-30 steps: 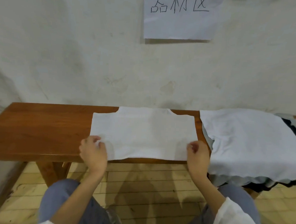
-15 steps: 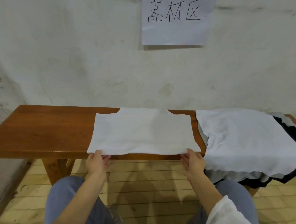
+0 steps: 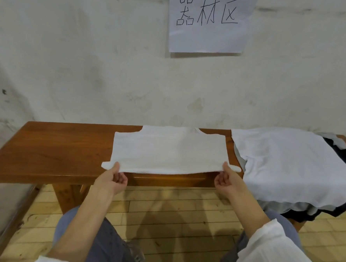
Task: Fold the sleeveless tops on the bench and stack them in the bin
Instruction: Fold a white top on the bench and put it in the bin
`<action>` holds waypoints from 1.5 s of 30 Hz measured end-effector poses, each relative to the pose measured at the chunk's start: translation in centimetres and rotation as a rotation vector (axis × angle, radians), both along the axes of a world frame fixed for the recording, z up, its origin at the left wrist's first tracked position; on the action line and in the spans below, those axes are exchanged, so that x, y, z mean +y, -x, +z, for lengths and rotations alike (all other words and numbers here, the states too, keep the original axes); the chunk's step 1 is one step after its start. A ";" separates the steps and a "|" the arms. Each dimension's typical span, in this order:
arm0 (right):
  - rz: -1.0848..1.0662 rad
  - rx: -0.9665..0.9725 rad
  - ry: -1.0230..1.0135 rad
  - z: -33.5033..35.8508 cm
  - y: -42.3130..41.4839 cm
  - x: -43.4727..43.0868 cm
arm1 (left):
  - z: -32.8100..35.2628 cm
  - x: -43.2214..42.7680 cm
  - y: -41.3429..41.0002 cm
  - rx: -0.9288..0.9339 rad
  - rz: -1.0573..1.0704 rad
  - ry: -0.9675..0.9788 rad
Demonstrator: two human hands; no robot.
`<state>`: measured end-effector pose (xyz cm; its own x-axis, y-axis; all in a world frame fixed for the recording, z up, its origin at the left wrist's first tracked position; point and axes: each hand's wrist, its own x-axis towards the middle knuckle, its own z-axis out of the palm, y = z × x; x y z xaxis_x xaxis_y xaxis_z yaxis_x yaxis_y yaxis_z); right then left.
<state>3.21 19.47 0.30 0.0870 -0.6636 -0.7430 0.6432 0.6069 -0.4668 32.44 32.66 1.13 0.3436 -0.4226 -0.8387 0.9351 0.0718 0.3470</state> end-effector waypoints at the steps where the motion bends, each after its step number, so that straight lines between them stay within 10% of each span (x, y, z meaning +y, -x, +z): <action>1: 0.005 0.031 0.006 0.1 0.3 -0.2 | 0.0 0.0 -0.2 -0.004 -0.004 -0.037; 24: 0.151 -0.009 -0.011 -2.9 0.4 2.8 | -2.8 1.3 4.1 0.020 -0.044 0.060; 45: -0.294 0.478 0.404 5.7 -0.3 2.9 | 6.4 2.5 4.8 -0.850 0.294 0.013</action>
<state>3.48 22.41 6.02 -0.4146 -0.8423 -0.3443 0.4214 0.1576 -0.8931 27.69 35.16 7.50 0.9418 -0.2278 -0.2473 0.3060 0.2763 0.9110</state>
